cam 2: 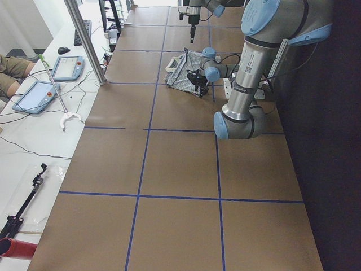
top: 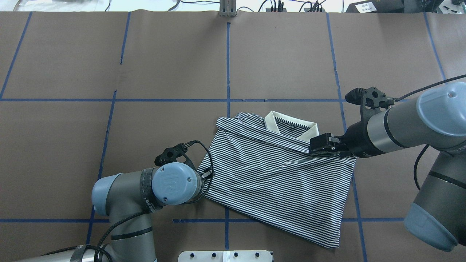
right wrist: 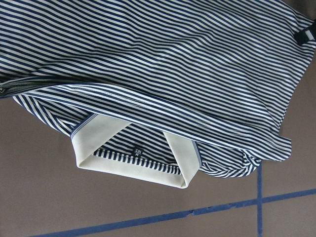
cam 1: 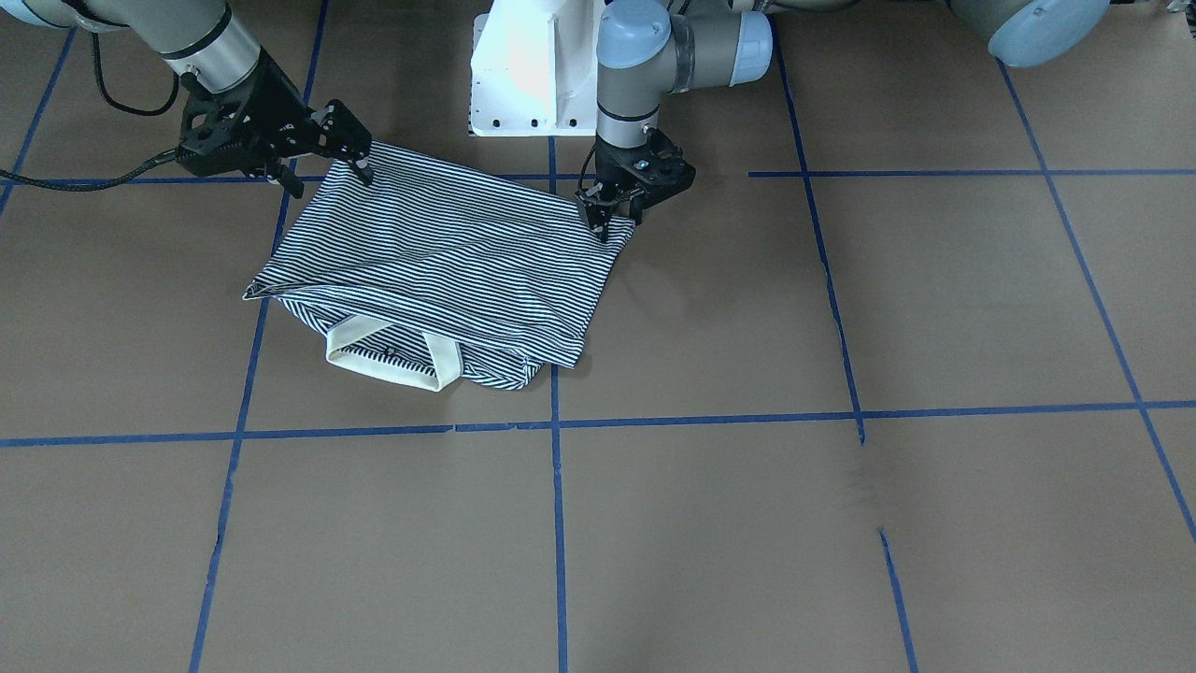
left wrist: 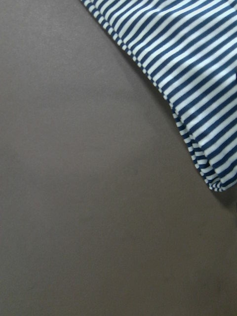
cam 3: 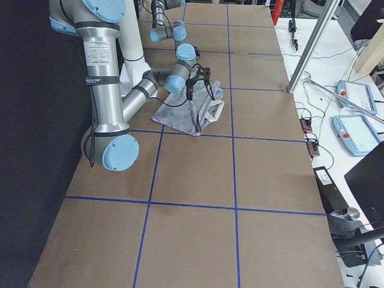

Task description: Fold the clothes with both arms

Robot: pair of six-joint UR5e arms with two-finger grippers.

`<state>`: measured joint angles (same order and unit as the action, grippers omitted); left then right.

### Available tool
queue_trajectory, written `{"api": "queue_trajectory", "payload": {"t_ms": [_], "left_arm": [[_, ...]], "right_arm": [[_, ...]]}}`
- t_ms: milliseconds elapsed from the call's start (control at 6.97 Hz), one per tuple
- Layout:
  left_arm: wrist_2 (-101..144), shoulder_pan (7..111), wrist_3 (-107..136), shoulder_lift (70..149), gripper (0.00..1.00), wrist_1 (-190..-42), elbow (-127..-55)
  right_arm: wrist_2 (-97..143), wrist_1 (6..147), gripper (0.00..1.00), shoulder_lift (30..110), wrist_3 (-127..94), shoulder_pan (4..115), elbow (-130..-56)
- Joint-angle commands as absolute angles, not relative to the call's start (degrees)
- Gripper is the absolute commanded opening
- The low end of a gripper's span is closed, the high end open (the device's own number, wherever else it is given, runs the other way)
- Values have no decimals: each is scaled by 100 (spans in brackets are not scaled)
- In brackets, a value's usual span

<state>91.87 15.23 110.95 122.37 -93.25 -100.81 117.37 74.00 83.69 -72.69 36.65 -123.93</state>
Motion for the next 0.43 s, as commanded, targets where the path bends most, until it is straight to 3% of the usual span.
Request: {"api": "queue_trajectory", "payload": {"t_ms": [0, 287], "left_arm": [[9185, 1521, 11083, 12226, 0, -9264, -10134], [9193, 1555, 11030, 12243, 0, -9123, -10291]], "right_arm": [[11733, 7400, 100, 8358, -7277, 3691, -12384], [11733, 7400, 100, 8367, -7277, 3700, -12358]]}}
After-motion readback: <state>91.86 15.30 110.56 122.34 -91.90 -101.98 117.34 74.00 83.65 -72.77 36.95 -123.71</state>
